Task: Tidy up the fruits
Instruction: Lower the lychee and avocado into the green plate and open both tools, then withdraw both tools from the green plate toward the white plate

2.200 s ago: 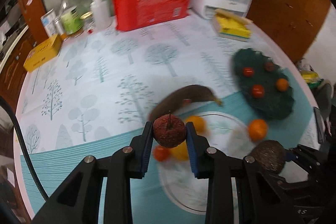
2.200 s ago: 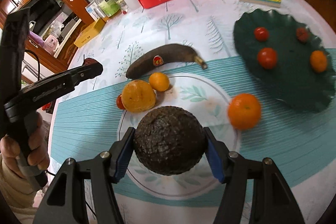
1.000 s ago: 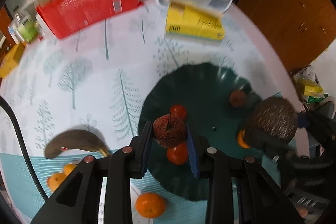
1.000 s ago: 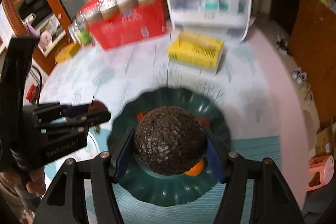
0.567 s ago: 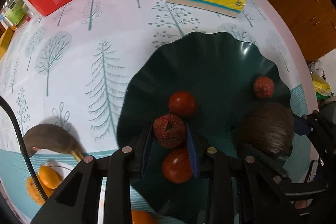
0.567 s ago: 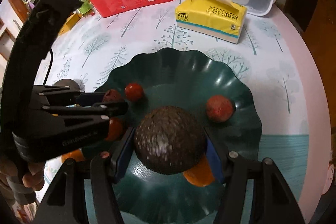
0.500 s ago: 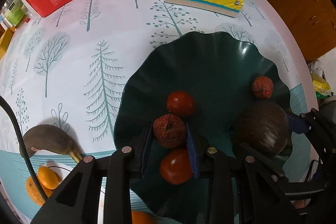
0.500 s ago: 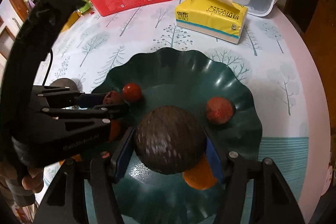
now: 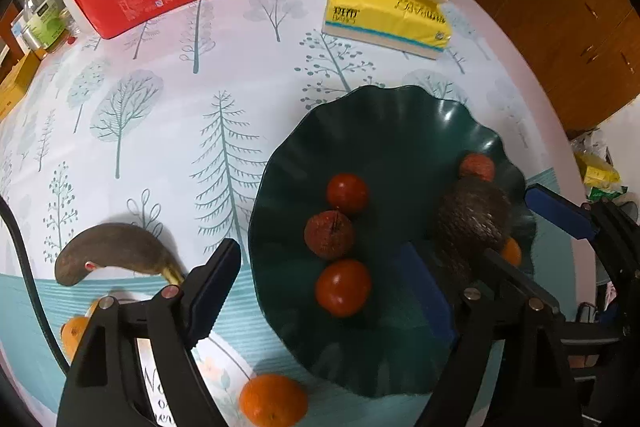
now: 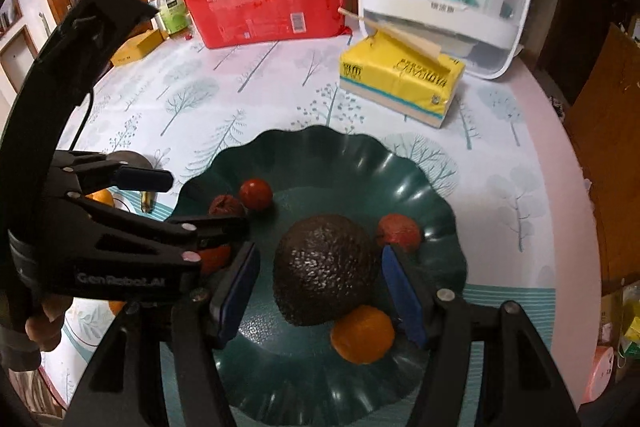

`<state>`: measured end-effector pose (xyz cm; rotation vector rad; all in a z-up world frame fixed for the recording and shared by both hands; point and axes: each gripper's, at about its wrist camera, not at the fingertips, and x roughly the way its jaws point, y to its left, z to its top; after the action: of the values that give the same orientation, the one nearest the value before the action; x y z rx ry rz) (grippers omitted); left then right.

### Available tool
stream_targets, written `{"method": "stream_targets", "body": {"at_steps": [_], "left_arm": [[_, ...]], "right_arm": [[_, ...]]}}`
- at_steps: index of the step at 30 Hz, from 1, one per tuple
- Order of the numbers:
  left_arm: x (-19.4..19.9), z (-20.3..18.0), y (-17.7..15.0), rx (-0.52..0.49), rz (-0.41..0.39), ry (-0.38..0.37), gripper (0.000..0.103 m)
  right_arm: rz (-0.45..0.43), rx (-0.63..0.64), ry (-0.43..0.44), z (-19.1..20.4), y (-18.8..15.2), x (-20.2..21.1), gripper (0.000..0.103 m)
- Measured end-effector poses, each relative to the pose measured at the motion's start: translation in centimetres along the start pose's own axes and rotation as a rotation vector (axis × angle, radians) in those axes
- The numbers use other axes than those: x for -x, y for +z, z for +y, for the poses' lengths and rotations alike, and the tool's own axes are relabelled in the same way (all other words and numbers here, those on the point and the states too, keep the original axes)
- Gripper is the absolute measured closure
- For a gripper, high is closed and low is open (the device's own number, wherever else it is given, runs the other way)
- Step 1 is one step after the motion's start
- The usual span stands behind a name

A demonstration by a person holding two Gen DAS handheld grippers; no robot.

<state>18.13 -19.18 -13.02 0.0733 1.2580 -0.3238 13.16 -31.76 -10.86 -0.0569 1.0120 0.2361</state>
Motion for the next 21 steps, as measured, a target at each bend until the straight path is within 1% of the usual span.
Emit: {"method": "stream_targets", "body": {"at_steps": [4, 8, 11, 13, 16, 21], "left_arm": [[2.1, -0.1, -0.7, -0.004, -0.029, -0.002, 0.021], [5.0, -0.3, -1.8, -0.024, -0.061, -0.006, 0.021], [7.3, 0.3, -2.7, -0.049, -0.086, 0.013, 0.021], [9.4, 1.1, -3.7, -0.062, -0.112, 0.036, 0.021], [11.8, 2.6, -4.6, -0.060, -0.136, 0.045, 0.020], [15.8, 5.8, -6.2, -0.056, -0.179, 0.073, 0.020]], "right_arm": [[-0.028, -0.008, 0.000, 0.6, -0.1, 1.8, 0.038], [-0.062, -0.004, -0.006, 1.2, -0.4, 3.9, 0.038], [-0.086, -0.005, -0.007, 1.8, -0.6, 5.9, 0.039], [-0.103, -0.013, -0.001, 2.2, -0.7, 7.5, 0.039], [-0.131, -0.026, 0.012, 2.9, -0.8, 9.8, 0.039], [-0.157, -0.049, -0.028, 4.9, -0.5, 13.3, 0.039]]}}
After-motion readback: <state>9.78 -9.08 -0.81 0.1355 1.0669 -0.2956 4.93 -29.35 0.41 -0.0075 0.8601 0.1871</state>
